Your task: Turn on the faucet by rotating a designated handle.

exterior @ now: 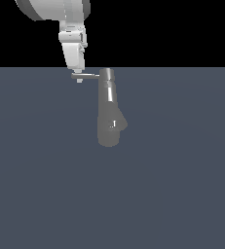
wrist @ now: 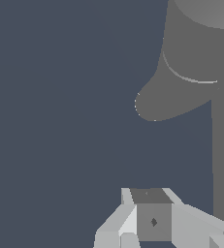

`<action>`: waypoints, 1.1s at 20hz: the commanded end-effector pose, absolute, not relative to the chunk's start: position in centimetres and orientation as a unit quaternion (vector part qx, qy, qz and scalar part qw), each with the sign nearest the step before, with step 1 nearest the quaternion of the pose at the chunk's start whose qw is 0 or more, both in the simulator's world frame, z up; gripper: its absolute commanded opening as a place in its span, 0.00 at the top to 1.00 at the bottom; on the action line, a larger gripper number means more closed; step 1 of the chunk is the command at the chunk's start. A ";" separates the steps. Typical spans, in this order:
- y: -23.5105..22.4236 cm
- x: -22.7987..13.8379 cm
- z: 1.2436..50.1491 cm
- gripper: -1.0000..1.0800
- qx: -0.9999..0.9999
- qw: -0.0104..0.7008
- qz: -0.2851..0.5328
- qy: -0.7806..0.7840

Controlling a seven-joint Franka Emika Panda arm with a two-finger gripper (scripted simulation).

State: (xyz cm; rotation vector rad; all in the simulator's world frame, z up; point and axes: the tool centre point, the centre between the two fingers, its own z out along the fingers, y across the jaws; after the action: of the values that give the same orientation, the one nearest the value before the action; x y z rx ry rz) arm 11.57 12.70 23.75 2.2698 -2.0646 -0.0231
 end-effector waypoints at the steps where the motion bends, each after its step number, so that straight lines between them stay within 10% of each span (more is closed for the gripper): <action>1: 12.7 11.0 24.1 1.00 0.739 0.036 -0.007 -0.672; 22: 12.2 5.5 26.8 1.00 0.739 0.036 -0.007 -0.673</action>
State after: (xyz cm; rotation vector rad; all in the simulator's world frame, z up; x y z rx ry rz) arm 6.48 11.55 26.89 2.2645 -2.0842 -0.0072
